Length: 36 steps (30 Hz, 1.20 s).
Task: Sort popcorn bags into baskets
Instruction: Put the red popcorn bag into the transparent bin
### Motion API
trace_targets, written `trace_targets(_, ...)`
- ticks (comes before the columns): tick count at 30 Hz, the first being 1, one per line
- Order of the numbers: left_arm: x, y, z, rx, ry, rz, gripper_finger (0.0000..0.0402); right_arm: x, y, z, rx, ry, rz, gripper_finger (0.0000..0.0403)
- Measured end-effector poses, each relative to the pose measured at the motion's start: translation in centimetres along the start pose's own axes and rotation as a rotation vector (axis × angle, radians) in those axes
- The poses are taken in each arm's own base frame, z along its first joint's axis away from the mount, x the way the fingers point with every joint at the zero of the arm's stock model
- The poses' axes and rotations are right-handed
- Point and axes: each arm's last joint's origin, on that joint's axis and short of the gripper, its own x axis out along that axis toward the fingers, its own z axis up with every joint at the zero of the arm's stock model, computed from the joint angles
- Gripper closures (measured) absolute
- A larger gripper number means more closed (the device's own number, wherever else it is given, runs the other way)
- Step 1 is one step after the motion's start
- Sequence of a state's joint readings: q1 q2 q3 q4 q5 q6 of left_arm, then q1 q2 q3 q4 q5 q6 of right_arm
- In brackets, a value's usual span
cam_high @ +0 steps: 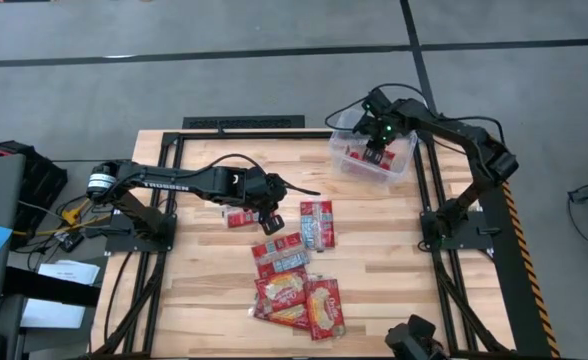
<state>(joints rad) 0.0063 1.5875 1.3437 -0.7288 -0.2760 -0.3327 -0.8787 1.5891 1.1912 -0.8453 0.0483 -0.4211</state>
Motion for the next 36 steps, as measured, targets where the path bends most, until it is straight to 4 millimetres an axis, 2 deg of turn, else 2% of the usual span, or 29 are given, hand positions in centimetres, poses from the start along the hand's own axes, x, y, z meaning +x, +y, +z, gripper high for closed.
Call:
trace_targets(4, 0.0, 0.0, -0.1, 0.004, 0.014, 0.005, 0.0401, -1.9, 0.0, -0.2, 0.010, -0.048, -0.021, 0.0173)
trace_targets(7, -0.3, 0.1, -0.2, 0.006, 0.015, -0.014, 0.0401, -5.3, 0.4, 0.1, 0.013, -0.158, -0.016, 0.0157)
trace_targets(10, -1.6, 0.4, 0.0, 0.003, -0.013, -0.047, 0.0401, -9.5, 1.7, 0.4, 0.037, -0.329, 0.082, 0.0155)
trace_targets(14, -3.9, 1.0, 0.0, -0.023, -0.062, -0.059, 0.0401, -13.8, 5.5, 0.0, 0.013, -0.505, 0.231, 0.0154)
trace_targets(18, -6.2, 1.8, -0.1, -0.063, -0.114, -0.060, 0.0401, -15.3, 11.0, -0.5, -0.117, -0.538, 0.313, 0.0154)
trace_targets(23, -7.9, 2.5, -0.1, -0.128, -0.171, -0.039, 0.0401, -14.3, 17.9, -0.7, -0.344, -0.502, 0.347, 0.0154)
trace_targets(27, -8.2, 2.4, -0.2, -0.144, -0.172, -0.047, 0.0401, -11.9, 22.3, -0.4, -0.525, -0.454, 0.316, 0.0154)
trace_targets(31, -8.3, 2.0, -0.5, -0.152, -0.158, -0.060, 0.0401, -8.7, 25.1, 0.3, -0.670, -0.357, 0.291, 0.0154)
trace_targets(36, -8.4, 1.4, -1.1, -0.145, -0.121, -0.064, 0.0401, -4.4, 28.0, 0.9, -0.953, -0.270, 0.267, 0.0154)
